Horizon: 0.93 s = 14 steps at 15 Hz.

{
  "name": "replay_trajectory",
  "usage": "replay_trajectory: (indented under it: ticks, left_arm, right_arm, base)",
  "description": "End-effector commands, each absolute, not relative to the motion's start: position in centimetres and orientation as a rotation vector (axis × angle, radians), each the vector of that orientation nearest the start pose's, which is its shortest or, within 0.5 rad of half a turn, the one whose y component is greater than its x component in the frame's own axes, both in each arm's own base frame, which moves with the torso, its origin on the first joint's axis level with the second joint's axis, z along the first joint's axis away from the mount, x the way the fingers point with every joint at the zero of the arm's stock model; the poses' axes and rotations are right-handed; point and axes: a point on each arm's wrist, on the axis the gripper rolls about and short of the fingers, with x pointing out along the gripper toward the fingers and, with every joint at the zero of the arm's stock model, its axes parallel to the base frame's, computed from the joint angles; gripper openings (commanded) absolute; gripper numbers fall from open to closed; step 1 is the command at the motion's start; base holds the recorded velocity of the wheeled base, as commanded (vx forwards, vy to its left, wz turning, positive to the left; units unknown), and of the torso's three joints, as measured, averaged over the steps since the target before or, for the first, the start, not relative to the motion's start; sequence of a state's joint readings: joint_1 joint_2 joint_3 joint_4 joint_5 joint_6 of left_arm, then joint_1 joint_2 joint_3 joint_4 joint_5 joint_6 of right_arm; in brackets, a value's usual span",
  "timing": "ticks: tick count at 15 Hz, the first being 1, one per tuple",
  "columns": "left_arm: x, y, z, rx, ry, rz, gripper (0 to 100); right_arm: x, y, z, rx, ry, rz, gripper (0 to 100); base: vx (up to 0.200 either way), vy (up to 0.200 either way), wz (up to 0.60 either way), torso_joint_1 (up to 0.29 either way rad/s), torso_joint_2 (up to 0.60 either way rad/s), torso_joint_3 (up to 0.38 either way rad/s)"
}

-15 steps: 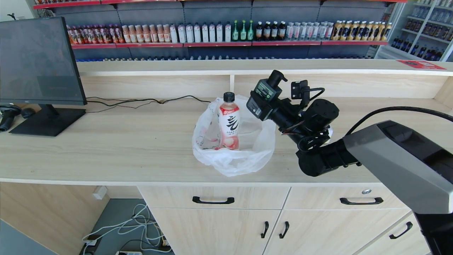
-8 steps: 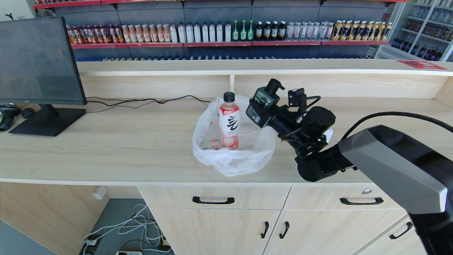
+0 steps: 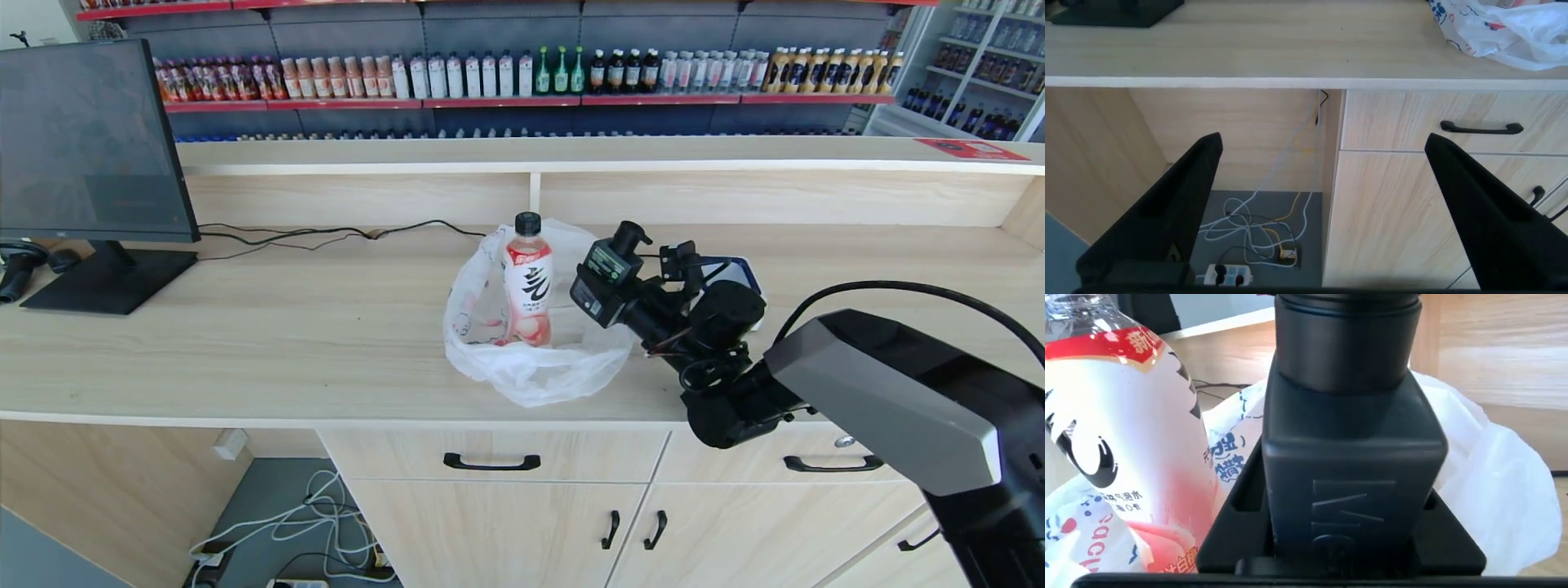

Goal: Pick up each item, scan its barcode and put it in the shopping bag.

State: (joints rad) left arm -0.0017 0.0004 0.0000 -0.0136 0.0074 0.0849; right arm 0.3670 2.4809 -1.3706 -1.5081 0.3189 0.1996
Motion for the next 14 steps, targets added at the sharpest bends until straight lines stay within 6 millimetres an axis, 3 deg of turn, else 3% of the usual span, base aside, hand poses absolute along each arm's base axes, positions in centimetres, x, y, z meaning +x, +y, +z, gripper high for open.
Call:
replay_trajectory:
  ticks: [1,11,14]
  left_arm:
    - [-2.28,0.02,7.69,0.086,-0.014,0.007,100]
    - [-2.28,0.02,7.71,0.087,-0.015,0.007,100]
    - [-2.28,0.02,7.69,0.089,-0.014,0.007,100]
  right_arm:
    - [44.36,17.63,9.26,0.198,-0.319,0.712,0]
    - [44.65,17.33,8.39,0.140,-0.293,0.715,0]
    - [44.59,17.22,8.61,0.033,-0.334,0.760,0]
  base:
    - [0.000,0.000,0.00,0.000,0.00,0.000]
    - [0.000,0.000,0.00,0.000,0.00,0.000]
    - [0.000,0.000,0.00,0.000,0.00,0.000]
